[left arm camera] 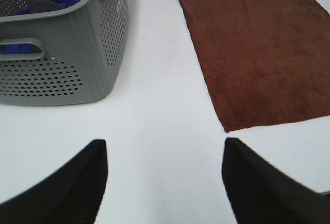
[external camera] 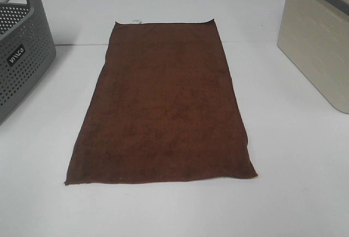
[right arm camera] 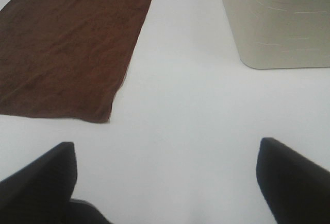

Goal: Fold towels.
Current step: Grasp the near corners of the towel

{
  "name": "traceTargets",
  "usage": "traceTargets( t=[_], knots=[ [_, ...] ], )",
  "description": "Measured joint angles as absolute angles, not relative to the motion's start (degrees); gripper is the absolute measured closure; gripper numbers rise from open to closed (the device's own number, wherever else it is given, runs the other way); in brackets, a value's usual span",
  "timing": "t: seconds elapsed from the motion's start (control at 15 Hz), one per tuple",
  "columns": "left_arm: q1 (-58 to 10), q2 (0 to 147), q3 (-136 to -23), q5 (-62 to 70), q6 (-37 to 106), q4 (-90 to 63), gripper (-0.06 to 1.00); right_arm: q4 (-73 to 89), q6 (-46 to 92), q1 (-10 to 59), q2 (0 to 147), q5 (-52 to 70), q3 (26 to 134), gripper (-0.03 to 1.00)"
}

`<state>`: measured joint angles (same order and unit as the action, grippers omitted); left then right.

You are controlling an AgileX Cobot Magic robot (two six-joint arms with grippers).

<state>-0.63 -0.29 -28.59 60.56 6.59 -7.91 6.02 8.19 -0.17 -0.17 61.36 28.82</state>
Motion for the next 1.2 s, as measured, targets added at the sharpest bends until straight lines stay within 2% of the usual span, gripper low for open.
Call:
traceTargets(
  t=[1.2],
  knots=[
    [-0.63, -0.29, -28.59, 60.56, 6.59, -7.91, 0.33, 6.02, 8.19, -0.17, -0.17, 61.36, 28.82, 0.09]
  ],
)
